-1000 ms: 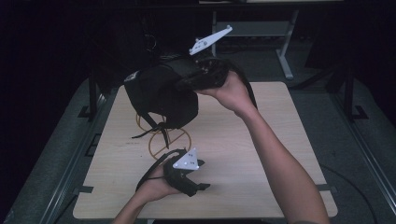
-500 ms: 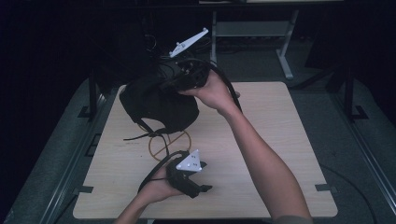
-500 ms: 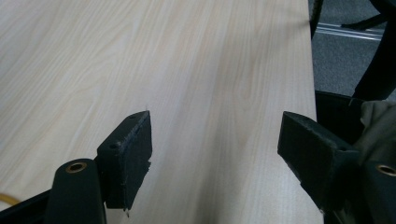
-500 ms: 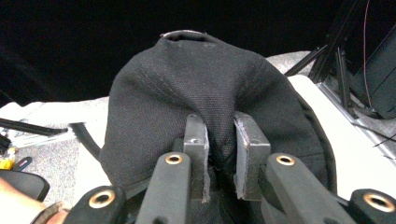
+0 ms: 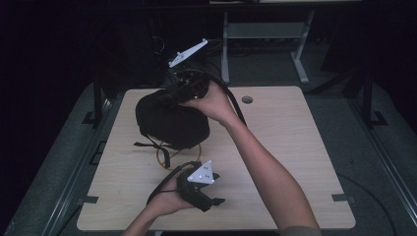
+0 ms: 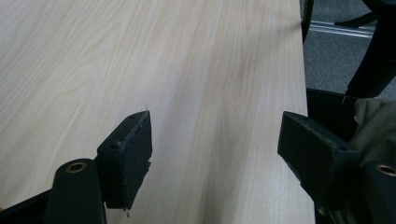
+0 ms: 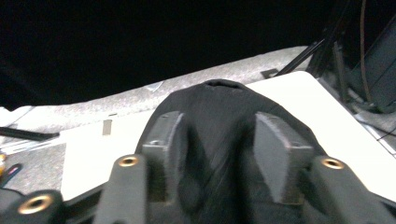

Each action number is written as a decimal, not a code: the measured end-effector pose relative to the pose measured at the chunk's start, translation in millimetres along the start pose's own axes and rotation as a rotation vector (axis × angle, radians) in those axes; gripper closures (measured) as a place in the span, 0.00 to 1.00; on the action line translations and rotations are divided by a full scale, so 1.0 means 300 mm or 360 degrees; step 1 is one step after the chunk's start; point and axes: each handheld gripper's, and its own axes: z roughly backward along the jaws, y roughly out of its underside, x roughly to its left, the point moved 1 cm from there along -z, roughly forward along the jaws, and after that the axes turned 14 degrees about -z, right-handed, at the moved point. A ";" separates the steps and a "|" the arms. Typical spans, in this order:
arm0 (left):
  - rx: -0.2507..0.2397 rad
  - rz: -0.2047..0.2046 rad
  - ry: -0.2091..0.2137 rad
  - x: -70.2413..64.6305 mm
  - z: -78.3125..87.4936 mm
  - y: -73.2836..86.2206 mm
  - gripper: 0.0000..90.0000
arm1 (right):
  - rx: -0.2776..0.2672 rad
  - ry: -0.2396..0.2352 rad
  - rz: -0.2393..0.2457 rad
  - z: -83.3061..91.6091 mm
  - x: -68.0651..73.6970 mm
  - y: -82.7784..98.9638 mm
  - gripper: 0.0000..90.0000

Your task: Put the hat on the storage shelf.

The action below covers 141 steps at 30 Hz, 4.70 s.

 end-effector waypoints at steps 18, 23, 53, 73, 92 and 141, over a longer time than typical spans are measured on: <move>-0.0009 0.0030 -0.0048 -0.001 0.005 0.015 0.29 | -0.0093 -0.0020 -0.0064 0.106 -0.058 0.094 0.42; -0.0013 0.0028 -0.0057 -0.001 0.005 0.014 0.29 | -0.0126 -0.0026 -0.0101 0.142 -0.078 0.127 0.41; -0.0042 0.0053 -0.0066 0.000 0.008 0.016 0.29 | -0.0182 0.0083 -0.0231 0.354 -0.165 0.350 0.31; -0.0029 0.0059 -0.0075 0.001 0.008 0.019 0.29 | -0.0186 0.0177 -0.0326 0.445 -0.197 0.495 0.23; -0.0023 0.0079 -0.0078 -0.001 0.001 0.020 0.23 | -0.0171 0.0229 -0.0387 0.510 -0.217 0.630 0.20; -0.0003 0.0104 -0.0083 0.005 -0.008 0.032 0.22 | -0.0185 0.0276 -0.0602 0.600 -0.250 0.984 0.20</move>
